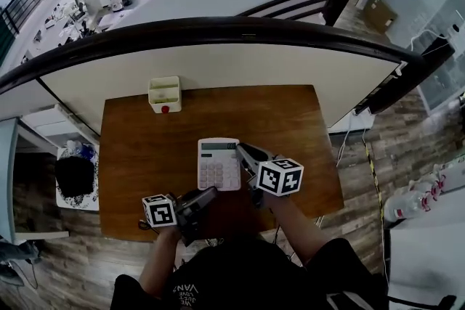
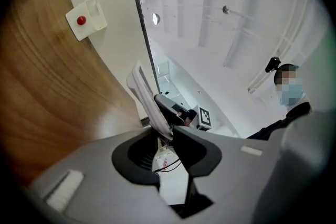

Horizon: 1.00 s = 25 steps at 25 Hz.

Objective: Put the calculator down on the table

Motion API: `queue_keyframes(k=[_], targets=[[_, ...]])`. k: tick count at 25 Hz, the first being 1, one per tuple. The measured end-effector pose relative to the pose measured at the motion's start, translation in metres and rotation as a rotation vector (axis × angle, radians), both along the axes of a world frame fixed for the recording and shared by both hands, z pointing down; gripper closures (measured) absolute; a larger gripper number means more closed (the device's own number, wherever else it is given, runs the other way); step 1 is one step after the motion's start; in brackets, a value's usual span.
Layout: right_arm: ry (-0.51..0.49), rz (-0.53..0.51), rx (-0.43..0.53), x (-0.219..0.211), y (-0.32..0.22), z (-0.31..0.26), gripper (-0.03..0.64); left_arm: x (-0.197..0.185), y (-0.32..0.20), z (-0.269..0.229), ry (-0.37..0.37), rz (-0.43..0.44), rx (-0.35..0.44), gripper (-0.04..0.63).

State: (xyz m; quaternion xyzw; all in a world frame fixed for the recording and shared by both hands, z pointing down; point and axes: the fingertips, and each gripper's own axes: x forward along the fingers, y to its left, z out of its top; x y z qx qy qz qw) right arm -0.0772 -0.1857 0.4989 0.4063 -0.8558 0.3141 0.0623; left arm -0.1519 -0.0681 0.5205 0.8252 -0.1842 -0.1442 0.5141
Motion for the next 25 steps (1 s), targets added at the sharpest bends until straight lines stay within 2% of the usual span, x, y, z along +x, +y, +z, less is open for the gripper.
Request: queue_keyframes(k=[8, 20, 25], targets=[[0.016, -0.047, 0.008, 0.003, -0.068, 0.002, 0.569, 0.011, -0.062, -0.001, 0.007, -0.019, 0.001, 0.502], [0.028, -0.063, 0.007, 0.015, -0.148, 0.025, 0.569, 0.026, -0.142, 0.025, 0.005, -0.048, -0.006, 0.503], [0.025, -0.067, -0.001, 0.015, -0.177, 0.042, 0.571, 0.028, -0.169, 0.039, -0.027, -0.053, -0.021, 0.504]])
